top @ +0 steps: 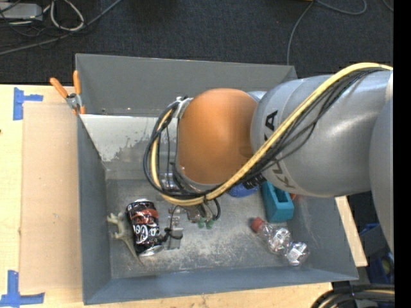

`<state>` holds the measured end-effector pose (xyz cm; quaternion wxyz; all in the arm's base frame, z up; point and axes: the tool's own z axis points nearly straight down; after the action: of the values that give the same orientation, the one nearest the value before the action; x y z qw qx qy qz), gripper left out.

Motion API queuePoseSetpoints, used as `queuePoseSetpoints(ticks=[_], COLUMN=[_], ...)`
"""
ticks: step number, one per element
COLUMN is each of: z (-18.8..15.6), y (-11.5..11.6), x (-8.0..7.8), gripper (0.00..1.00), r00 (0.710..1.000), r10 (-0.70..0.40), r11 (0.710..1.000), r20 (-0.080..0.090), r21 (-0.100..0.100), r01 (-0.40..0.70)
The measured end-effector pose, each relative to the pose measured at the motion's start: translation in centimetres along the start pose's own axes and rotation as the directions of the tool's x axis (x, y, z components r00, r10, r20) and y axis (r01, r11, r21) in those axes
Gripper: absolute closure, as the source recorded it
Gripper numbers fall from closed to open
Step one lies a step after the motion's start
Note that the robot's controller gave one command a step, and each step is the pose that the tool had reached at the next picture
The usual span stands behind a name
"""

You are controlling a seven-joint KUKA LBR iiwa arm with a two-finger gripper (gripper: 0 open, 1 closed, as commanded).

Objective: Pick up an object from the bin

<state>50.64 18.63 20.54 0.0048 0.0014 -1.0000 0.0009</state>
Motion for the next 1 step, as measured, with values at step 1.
queuePoseSetpoints(ticks=[1], z=[-0.34], y=[-0.1], x=[-0.19], gripper=[0.0], r00=[1.0], r10=[0.005], r11=[1.0], r20=[0.007], r21=[-0.001], r01=[-0.005])
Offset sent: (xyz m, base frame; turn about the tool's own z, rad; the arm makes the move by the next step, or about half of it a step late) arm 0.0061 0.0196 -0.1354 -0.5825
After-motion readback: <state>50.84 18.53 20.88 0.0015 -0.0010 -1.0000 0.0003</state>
